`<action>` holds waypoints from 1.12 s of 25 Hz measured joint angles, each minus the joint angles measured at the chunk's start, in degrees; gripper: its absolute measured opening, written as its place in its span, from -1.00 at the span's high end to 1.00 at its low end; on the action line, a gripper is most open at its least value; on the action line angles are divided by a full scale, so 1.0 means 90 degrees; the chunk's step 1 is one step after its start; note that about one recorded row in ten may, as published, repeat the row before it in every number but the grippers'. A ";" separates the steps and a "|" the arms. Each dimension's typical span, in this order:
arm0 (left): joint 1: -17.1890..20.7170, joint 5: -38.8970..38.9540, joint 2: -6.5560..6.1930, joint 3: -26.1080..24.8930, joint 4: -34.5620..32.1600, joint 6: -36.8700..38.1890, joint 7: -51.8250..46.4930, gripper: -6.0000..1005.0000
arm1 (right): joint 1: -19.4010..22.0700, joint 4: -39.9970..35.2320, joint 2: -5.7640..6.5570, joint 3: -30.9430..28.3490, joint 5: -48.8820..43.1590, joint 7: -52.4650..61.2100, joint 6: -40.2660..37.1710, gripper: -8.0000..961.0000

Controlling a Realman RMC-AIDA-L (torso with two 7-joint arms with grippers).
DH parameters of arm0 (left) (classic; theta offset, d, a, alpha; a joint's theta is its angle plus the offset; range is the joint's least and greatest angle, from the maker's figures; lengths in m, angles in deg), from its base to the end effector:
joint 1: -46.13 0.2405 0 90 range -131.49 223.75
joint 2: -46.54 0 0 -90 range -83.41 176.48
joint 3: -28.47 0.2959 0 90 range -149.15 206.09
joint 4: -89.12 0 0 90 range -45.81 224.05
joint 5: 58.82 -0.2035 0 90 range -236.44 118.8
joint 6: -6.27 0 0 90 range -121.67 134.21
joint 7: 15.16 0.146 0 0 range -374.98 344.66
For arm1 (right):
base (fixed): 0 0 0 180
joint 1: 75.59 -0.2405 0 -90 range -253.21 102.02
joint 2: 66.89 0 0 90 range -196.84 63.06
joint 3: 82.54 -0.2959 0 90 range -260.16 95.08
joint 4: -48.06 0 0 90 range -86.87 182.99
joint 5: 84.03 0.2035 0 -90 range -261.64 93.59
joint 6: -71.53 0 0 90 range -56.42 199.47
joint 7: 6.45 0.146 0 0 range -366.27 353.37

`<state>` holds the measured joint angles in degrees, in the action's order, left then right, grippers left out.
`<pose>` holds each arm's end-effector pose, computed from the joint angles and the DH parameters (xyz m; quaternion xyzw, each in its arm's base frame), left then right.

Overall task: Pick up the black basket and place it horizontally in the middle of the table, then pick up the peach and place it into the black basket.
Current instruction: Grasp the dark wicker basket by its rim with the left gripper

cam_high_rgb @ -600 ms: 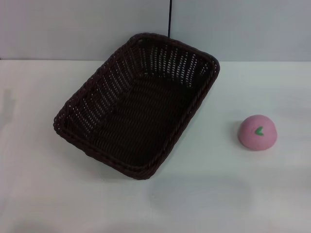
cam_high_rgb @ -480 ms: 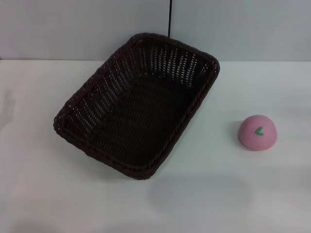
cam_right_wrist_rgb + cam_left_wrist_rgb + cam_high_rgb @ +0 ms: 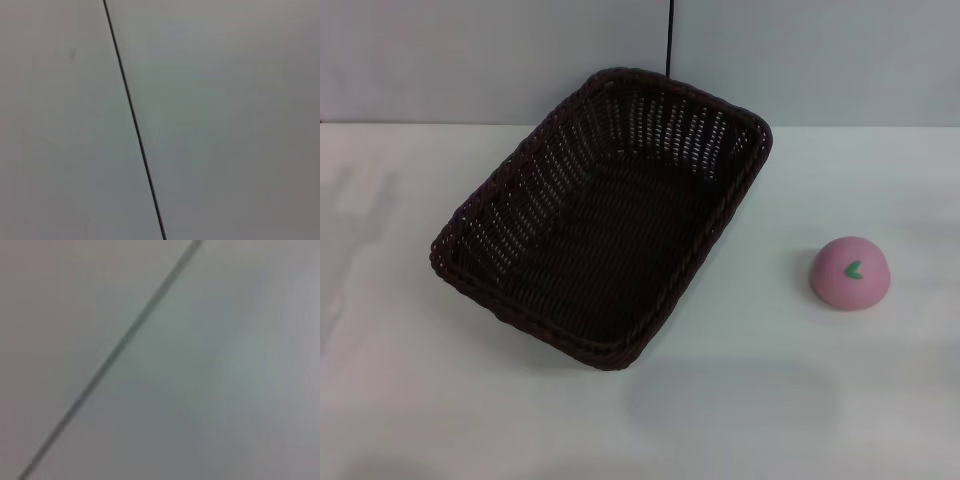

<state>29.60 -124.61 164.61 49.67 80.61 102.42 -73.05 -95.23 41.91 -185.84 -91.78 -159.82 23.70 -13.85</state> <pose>-0.3708 0.2715 0.0470 -0.5967 -0.3002 -0.5768 0.4702 0.4101 0.2842 0.0659 -0.5223 0.2521 0.4138 0.7017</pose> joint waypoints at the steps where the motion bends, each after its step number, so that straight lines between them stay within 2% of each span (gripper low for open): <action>1: -0.0010 -0.0004 -0.0001 0.0109 -0.0156 0.0007 -0.0170 -0.44 | 0.0001 0.0009 0.0000 0.0004 -0.0007 0.0000 0.0012 -0.08; 5: -0.0086 -0.0082 -0.0034 0.0655 -0.1020 0.0004 -0.0976 -0.44 | 0.0018 0.0029 -0.0002 0.0010 -0.0016 -0.0001 0.0050 -0.08; 8: -0.0165 -0.0519 -0.0168 0.1316 -0.2021 -0.0486 -0.1918 -0.44 | 0.0037 0.0035 -0.0004 0.0012 -0.0020 -0.0001 0.0057 -0.07; 10: -0.0252 -0.1049 -0.0280 0.1638 -0.2680 -0.0840 -0.2628 -0.43 | 0.0044 0.0038 -0.0005 0.0012 -0.0022 -0.0001 0.0075 -0.07; 11: -0.0394 -0.1713 -0.0390 0.1817 -0.3249 -0.1049 -0.3214 -0.42 | 0.0045 0.0040 -0.0006 0.0012 -0.0024 -0.0001 0.0115 -0.07; 12: -0.0394 -0.1713 -0.0390 0.1817 -0.3249 -0.1049 -0.3214 -0.42 | 0.0045 0.0040 -0.0006 0.0012 -0.0024 -0.0001 0.0115 -0.07; 17: -0.0907 -0.3501 -0.0576 0.1851 -0.4149 -0.1245 -0.4529 -0.40 | 0.0041 0.0039 -0.0007 0.0012 -0.0026 -0.0001 0.0202 -0.07; 21: -0.1201 -0.4692 -0.0538 0.1869 -0.4872 -0.1378 -0.5486 -0.38 | 0.0057 0.0039 -0.0007 0.0012 -0.0027 -0.0001 0.0244 -0.07; 24: -0.1437 -0.5506 -0.0437 0.1905 -0.5439 -0.1344 -0.6268 -0.37 | 0.0058 0.0039 -0.0006 0.0012 -0.0026 -0.0001 0.0324 -0.07; 28: -0.1659 -0.6211 -0.0348 0.2266 -0.6012 -0.1236 -0.7137 -0.35 | 0.0058 0.0050 -0.0007 0.0011 -0.0027 0.0000 0.0421 -0.07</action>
<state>14.67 -180.51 161.48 70.07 26.50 91.29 -137.28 -94.71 42.36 -185.89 -91.68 -160.06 23.69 -10.05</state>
